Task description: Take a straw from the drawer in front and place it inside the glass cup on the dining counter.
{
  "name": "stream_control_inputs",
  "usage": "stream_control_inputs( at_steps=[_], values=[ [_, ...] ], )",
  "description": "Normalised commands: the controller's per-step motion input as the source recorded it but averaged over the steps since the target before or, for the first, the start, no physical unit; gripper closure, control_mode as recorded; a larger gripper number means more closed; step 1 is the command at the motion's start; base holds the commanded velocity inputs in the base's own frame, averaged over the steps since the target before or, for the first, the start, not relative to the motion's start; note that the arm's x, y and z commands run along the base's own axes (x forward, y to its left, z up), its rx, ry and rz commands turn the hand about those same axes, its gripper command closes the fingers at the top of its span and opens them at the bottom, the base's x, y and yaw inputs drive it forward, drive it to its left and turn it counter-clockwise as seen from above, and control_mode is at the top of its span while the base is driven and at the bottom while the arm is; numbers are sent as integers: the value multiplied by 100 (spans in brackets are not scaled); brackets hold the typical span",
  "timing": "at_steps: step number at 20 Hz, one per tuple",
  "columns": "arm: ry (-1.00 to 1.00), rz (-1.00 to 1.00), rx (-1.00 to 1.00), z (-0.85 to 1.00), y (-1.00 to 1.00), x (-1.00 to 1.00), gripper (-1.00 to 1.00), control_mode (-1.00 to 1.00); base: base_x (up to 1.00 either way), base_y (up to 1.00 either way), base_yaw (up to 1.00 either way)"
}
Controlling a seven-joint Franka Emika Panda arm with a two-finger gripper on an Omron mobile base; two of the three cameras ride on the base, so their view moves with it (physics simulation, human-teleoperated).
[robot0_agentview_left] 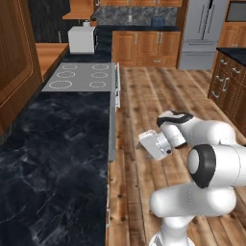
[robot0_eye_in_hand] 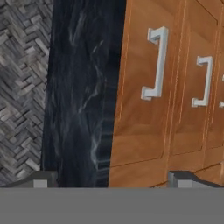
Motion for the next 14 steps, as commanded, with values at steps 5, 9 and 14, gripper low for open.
stream_control_inputs(
  at_steps=[5,9,14],
  values=[
    [0,0,10,-27,12,0,-100,-100,0,0,0],
    [0,0,17,-32,2,1,-100,-100,0,0,0],
    [1,0,16,-22,4,8,-100,-100,0,0,0]
  ],
)
